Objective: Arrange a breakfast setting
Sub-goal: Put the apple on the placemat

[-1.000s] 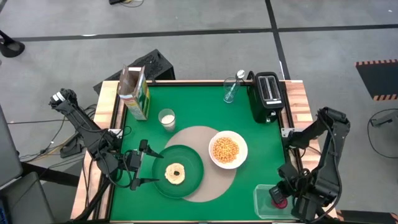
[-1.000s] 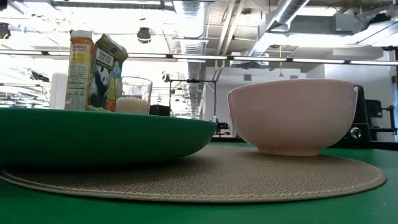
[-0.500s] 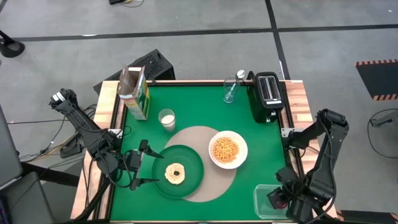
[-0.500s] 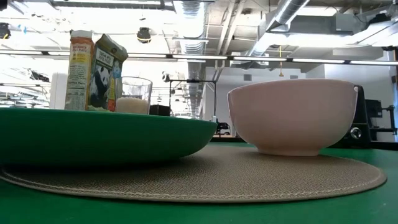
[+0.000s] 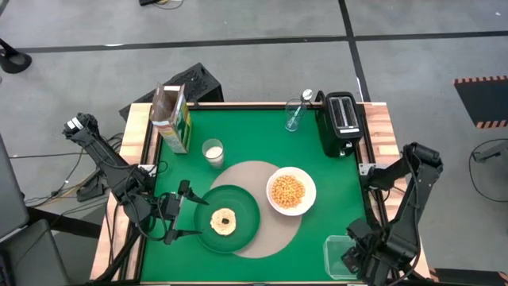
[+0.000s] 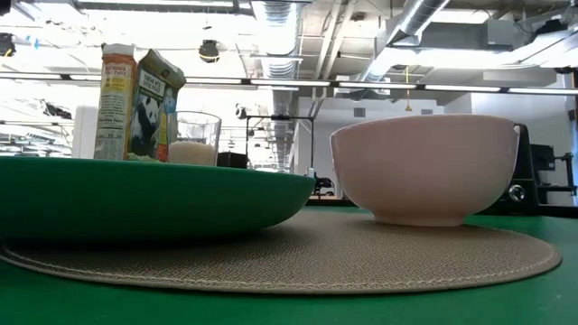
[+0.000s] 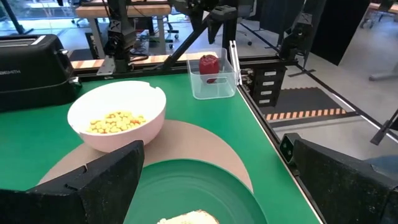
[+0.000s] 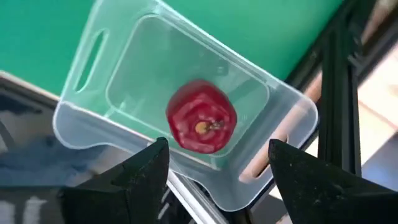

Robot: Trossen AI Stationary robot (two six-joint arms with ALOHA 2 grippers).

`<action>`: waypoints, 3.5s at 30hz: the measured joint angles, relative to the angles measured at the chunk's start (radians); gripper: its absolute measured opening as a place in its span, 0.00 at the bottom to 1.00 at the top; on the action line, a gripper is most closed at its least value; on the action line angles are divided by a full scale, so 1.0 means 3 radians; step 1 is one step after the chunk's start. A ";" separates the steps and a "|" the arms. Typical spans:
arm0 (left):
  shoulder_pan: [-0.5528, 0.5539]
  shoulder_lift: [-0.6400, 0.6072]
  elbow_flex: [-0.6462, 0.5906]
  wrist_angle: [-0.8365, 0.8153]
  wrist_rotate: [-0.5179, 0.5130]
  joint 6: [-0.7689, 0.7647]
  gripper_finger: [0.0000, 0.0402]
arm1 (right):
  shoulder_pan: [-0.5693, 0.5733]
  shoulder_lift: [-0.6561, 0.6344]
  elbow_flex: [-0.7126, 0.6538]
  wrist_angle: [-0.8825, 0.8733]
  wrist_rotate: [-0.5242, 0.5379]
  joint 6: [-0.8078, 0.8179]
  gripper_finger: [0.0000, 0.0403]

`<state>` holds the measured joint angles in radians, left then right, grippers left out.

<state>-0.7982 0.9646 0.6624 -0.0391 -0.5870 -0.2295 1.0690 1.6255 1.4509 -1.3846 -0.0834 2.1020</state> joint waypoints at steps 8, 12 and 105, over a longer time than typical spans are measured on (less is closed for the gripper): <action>0.0000 0.0000 0.0000 0.0000 0.0000 0.0000 0.99 | -0.0038 -0.0002 0.0000 0.0180 0.0089 -0.0049 0.74; 0.0000 0.0000 0.0000 0.0001 0.0000 0.0000 0.99 | -0.0060 -0.0001 0.0000 0.0179 0.0088 0.0066 0.74; 0.0001 -0.0001 0.0000 -0.0001 0.0002 0.0028 0.99 | -0.0038 -0.0001 -0.1241 0.1652 -0.0343 0.0413 0.76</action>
<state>-0.7979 0.9642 0.6624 -0.0395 -0.5865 -0.2211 1.0575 1.6253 1.0785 -0.8890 -0.1864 2.2257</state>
